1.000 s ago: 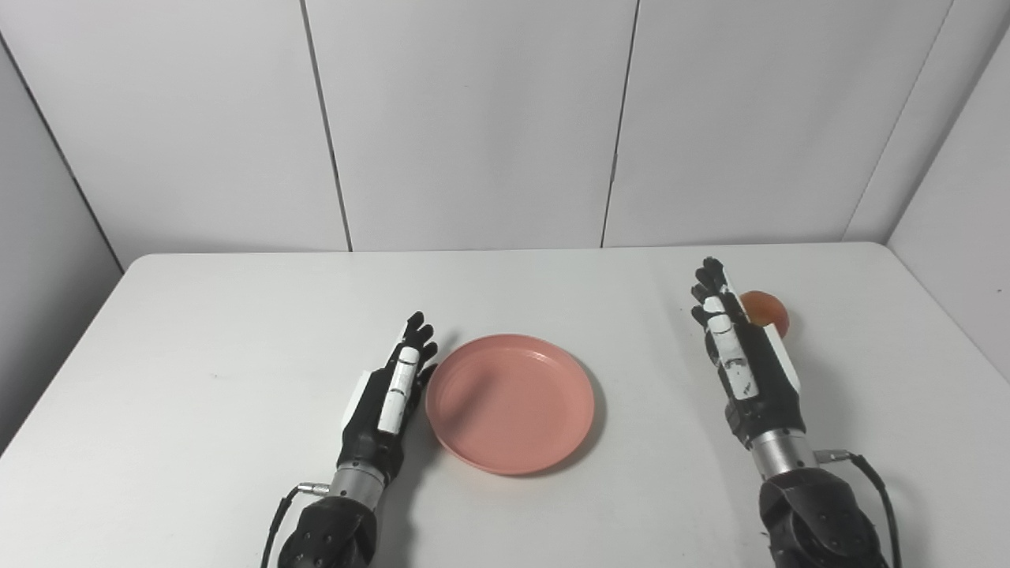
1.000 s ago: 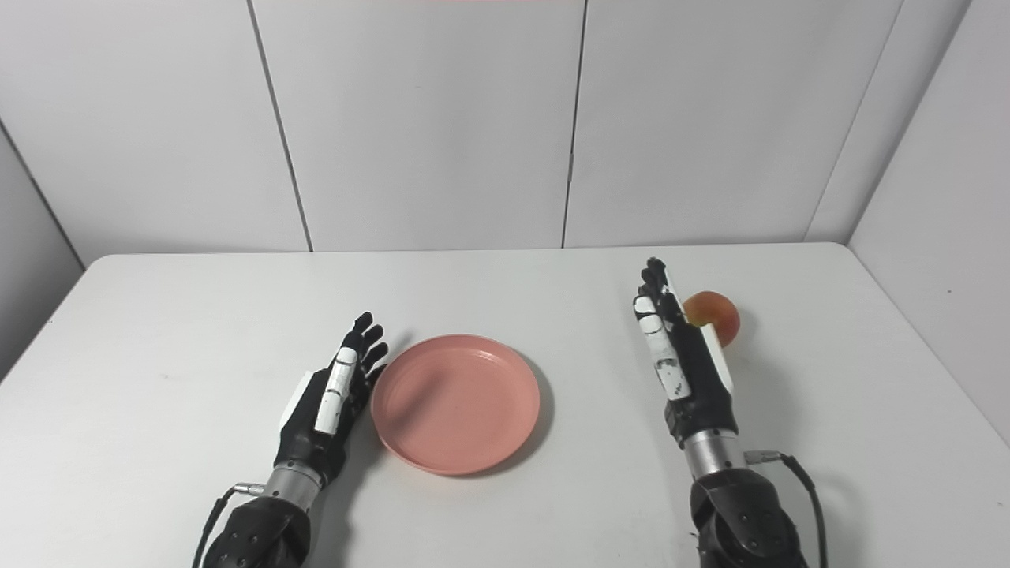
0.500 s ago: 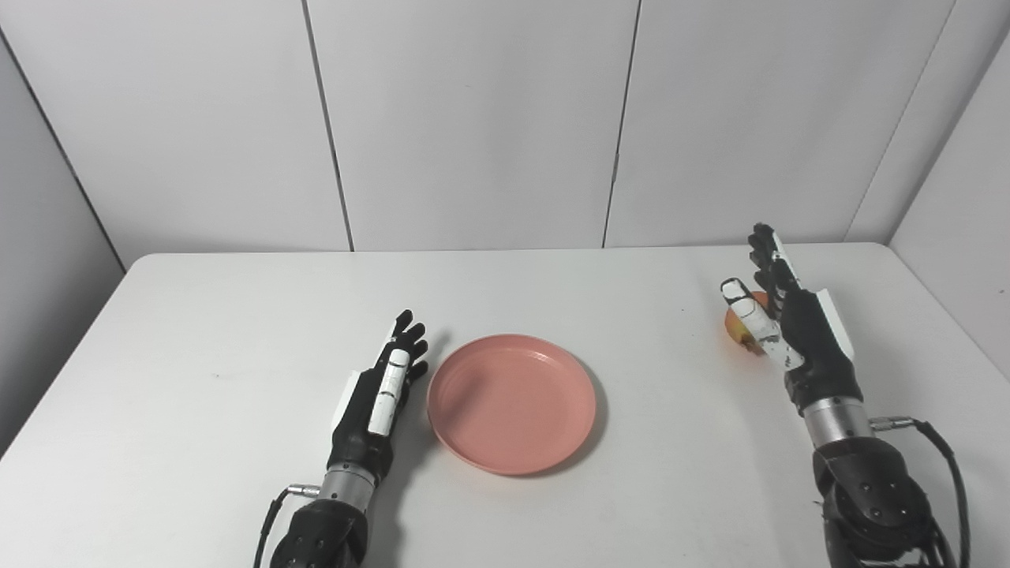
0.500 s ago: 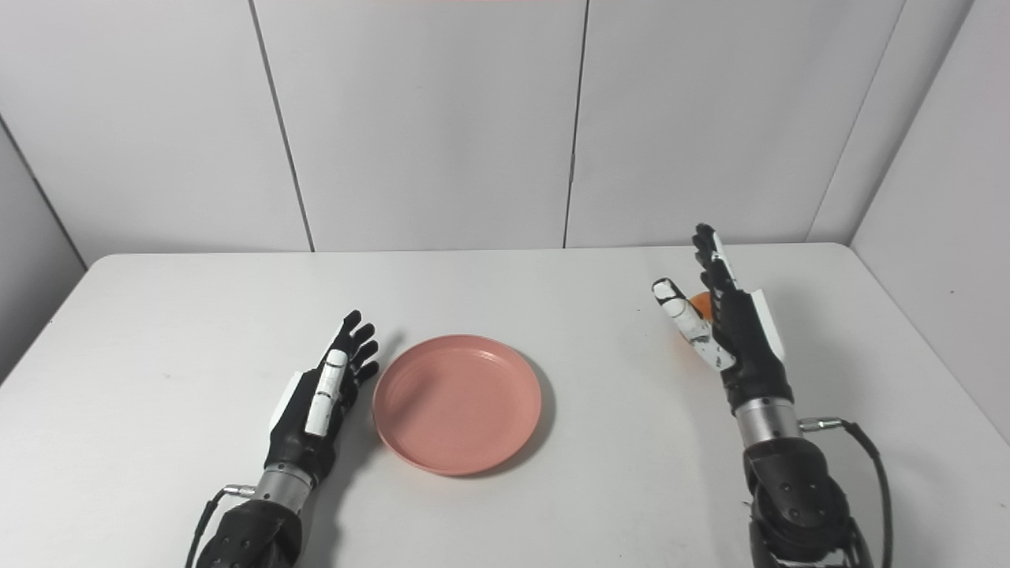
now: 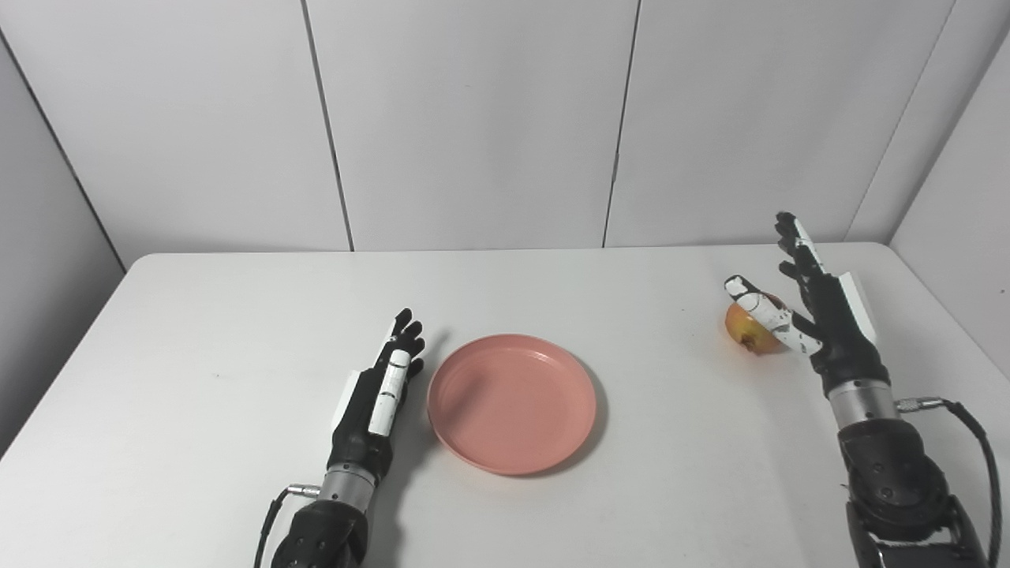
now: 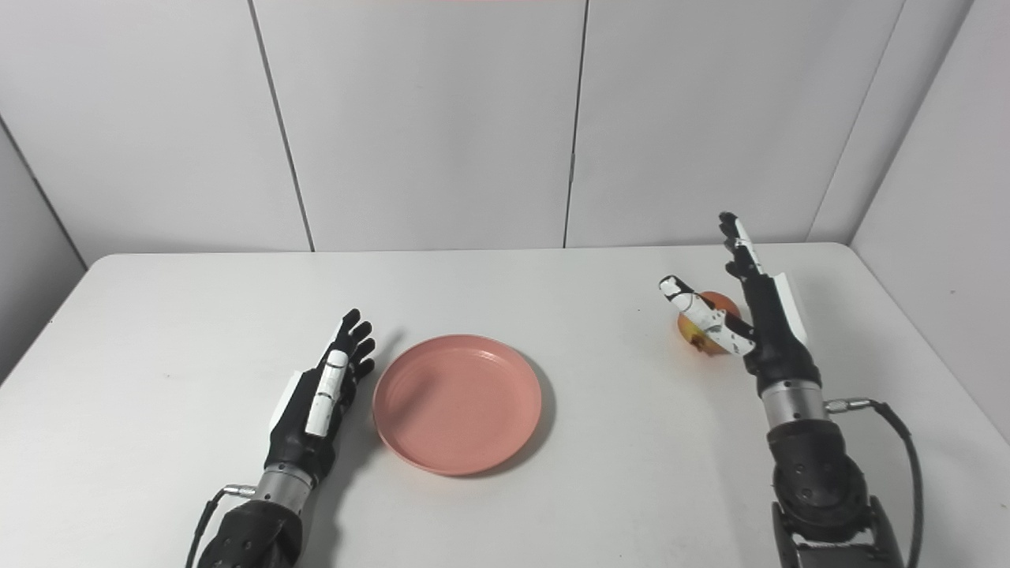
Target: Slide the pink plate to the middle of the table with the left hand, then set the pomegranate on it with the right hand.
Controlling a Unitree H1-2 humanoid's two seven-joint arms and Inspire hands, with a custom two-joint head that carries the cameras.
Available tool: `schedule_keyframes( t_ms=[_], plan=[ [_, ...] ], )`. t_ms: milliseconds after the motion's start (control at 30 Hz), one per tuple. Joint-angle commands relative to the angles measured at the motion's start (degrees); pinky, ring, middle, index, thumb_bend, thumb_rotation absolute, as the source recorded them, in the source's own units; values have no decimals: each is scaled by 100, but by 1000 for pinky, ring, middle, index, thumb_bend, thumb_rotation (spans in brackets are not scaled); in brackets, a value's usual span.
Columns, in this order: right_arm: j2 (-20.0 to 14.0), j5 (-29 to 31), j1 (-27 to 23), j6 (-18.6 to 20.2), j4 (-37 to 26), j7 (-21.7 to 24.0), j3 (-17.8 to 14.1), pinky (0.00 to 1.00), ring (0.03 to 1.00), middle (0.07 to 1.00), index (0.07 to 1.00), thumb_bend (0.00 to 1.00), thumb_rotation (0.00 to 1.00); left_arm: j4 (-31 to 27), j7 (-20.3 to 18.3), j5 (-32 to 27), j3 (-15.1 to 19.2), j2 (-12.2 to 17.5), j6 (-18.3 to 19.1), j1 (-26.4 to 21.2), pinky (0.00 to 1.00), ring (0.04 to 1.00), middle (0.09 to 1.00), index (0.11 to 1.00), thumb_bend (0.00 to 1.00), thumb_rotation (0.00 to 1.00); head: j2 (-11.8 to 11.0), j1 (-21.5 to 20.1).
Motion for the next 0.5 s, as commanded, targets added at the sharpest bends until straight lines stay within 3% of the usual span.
schedule_keyframes(
  t_ms=[0, 267, 467],
  plan=[
    [-230, -284, -349, 121, 25, -125, 19, 928, 961, 964, 968, 765, 671, 13, -46, -102, 7, -39, -188, -316, 972, 980, 986, 987, 594, 1000, -1, -14],
    [-409, -571, -533, 331, 490, -119, 79, 914, 960, 965, 958, 815, 558, 203, -70, -117, 48, -79, -159, -482, 966, 985, 993, 994, 565, 1000, 19, -106],
    [-480, -813, -687, 294, 947, -265, 167, 827, 919, 955, 945, 859, 468, 242, -116, -158, 70, -55, -193, -502, 973, 990, 998, 999, 567, 1000, 33, -205]
  ],
)
